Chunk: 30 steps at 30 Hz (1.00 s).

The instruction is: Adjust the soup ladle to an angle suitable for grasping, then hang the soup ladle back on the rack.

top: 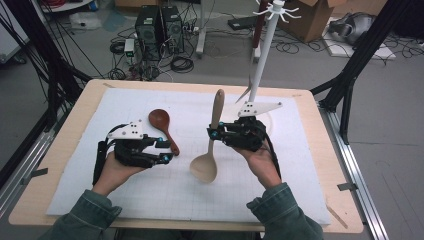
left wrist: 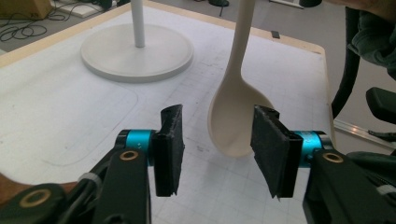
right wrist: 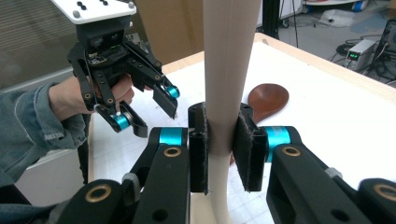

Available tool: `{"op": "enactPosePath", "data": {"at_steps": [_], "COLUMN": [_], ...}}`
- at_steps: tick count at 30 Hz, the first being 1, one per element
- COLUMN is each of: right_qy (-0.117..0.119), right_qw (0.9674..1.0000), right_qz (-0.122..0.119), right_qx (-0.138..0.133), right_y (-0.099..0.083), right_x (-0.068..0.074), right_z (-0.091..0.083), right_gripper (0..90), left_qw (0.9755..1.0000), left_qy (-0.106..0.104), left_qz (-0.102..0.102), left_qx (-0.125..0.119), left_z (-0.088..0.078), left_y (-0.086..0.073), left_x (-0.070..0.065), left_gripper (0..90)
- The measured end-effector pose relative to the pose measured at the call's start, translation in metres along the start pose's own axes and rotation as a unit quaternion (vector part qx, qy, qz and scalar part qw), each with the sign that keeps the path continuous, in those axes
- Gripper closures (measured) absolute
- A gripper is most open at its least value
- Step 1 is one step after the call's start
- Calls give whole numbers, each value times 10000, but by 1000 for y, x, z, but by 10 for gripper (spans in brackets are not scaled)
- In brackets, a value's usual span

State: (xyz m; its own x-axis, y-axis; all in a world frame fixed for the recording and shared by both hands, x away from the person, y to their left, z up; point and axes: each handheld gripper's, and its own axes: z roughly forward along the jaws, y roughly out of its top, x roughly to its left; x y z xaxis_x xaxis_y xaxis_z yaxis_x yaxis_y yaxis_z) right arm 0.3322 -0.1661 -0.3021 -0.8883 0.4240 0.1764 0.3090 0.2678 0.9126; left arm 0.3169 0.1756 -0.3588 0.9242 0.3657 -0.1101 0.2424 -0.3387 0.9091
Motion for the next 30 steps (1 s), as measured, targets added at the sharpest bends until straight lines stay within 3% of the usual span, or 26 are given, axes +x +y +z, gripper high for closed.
{"op": "enactPosePath", "data": {"at_steps": [7,13,18,30], "right_qy": [56,15,-11,-78], "right_qw": [9998,9993,9994,9992], "right_qz": [-167,-321,-297,-320], "right_qx": [76,194,157,235], "right_y": [6,11,17,28], "right_x": [-10,-19,-24,-36], "right_z": [-11,-19,-29,-42], "right_gripper": [773,774,773,773], "left_qw": [9996,9978,9964,9954], "left_qy": [260,640,822,911], "left_qz": [-74,-116,-198,-289], "left_qx": [-9,88,1,-80], "left_z": [-13,-26,-38,-47], "left_y": [-9,-21,-30,-40], "left_x": [5,12,16,20], "left_gripper": [419,355,327,286]}}
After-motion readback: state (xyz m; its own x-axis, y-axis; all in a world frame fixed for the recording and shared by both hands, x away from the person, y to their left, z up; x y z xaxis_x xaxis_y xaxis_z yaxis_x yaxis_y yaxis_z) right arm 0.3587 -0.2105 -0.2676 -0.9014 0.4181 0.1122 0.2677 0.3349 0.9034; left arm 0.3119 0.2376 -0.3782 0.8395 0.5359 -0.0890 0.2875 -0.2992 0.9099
